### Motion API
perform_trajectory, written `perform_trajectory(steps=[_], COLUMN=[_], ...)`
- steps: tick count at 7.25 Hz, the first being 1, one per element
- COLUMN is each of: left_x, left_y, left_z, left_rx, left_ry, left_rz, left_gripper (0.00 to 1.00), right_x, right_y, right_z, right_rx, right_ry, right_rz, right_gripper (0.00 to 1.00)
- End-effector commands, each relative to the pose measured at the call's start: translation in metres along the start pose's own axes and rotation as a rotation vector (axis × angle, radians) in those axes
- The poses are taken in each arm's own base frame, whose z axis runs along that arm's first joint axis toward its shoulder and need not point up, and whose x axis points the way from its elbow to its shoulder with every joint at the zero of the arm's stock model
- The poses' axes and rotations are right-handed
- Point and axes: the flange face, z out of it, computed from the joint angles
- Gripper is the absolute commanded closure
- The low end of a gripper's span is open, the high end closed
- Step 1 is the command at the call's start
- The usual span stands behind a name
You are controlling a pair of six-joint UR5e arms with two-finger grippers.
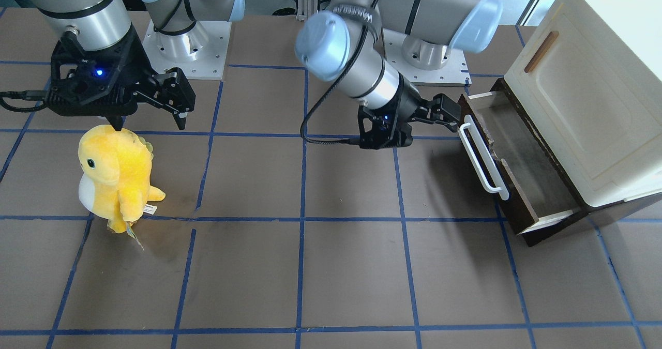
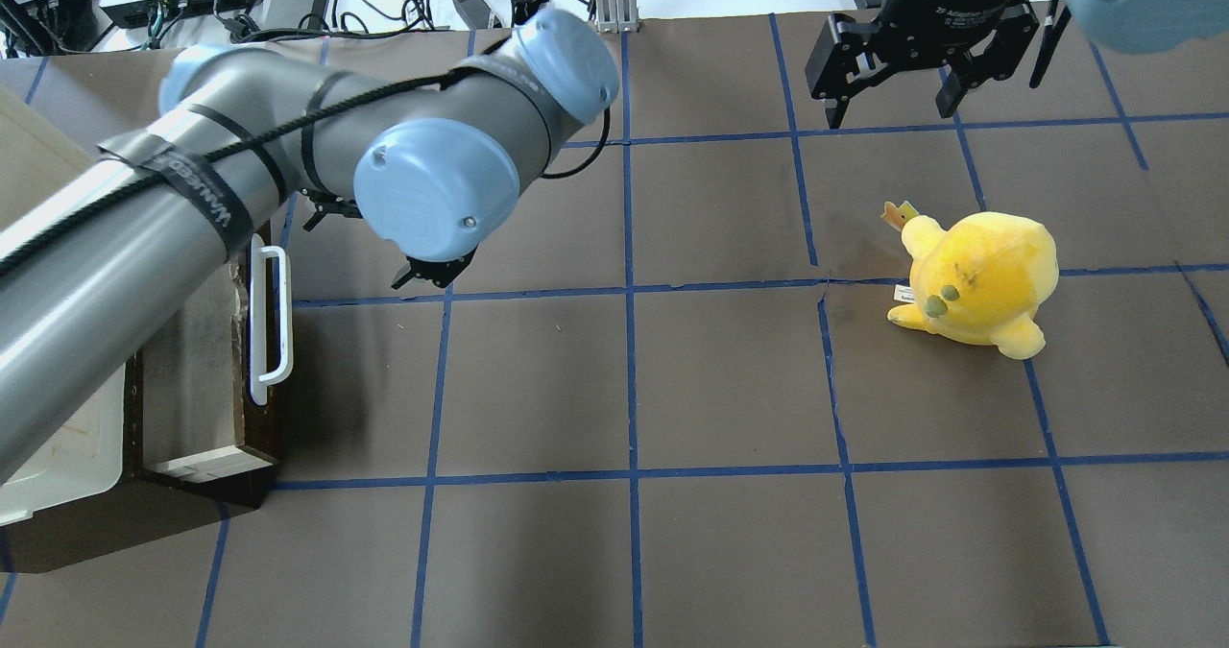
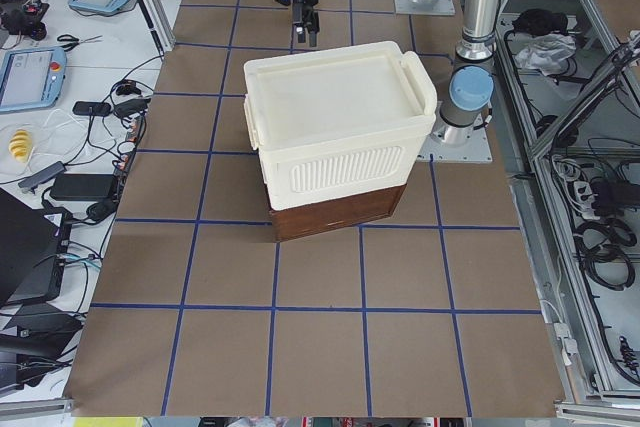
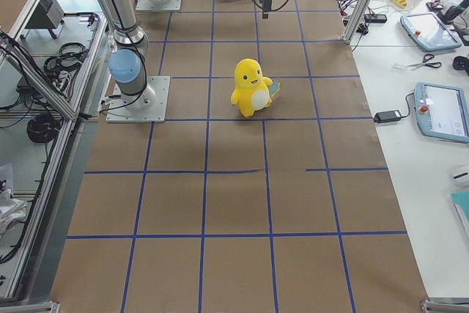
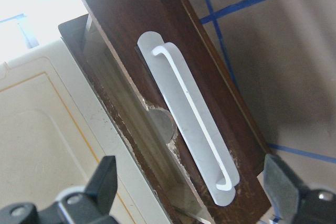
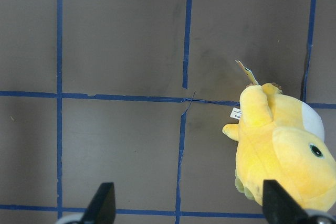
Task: Pull drawer sideways
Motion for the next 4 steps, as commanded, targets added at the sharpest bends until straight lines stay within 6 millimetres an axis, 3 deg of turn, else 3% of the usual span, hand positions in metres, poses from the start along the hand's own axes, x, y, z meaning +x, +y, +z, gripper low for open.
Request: perform_trajectory(steps=[1,3,4], left_x=[-0.039,-0.103,-0.12], left_y=[0.06,0.064,0.065], left_z=[-0.062,-0.044,-0.039], left_rx=[0.084,0.063,0.068], left_ry=[0.297,0.598,0.669], left_rz=[-0.041,-0.173,-0.221], left_gripper=[0.0,0.0,0.0], right_x=[0.0,0.0,0.0], right_y=[0.0,0.0,0.0], right_z=[0.0,0.0,0.0], right_rx=[0.0,0.0,0.0], right_ry=[0.0,0.0,0.0], right_rz=[-0.001,0.0,0.0], right_gripper=[0.0,0.0,0.0])
